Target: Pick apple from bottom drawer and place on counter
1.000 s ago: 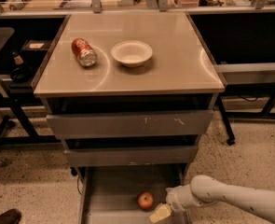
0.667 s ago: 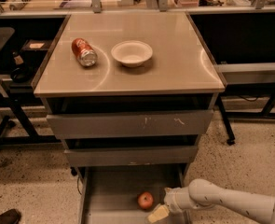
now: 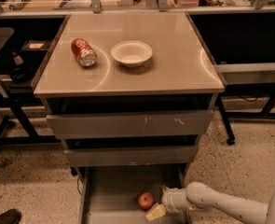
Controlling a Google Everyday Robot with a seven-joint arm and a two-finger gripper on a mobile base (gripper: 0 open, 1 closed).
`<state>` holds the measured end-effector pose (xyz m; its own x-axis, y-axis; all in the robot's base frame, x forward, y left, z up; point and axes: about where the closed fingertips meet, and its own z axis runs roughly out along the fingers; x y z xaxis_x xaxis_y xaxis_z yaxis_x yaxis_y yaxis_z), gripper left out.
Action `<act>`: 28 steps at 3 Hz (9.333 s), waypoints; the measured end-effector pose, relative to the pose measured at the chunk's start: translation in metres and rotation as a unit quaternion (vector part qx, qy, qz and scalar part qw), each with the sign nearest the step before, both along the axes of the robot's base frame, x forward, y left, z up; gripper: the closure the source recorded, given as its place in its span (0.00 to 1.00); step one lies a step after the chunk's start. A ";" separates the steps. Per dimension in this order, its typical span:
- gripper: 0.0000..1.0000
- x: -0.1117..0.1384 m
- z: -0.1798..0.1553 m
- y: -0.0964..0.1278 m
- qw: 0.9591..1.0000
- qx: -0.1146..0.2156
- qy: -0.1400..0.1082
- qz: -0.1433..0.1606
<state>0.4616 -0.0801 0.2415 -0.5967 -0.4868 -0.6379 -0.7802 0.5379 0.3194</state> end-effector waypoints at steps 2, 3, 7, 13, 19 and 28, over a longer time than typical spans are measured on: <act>0.00 0.019 -0.028 0.006 1.000 0.014 -0.007 -0.002; 0.00 0.024 -0.044 0.011 0.999 0.023 -0.016 -0.015; 0.00 0.047 -0.086 0.036 0.998 0.051 -0.038 -0.028; 0.88 0.045 -0.106 0.042 0.998 0.044 -0.031 -0.033; 1.00 0.010 0.069 0.043 0.992 0.030 -0.044 -0.117; 1.00 0.024 0.313 -0.055 0.950 0.002 -0.186 -0.250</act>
Offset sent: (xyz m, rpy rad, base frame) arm 0.0319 0.0046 -0.0408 0.0408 -0.0219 -0.0198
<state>0.4858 -0.1348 0.5541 -0.4856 -0.1990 -0.8512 -0.4859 0.8709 0.0736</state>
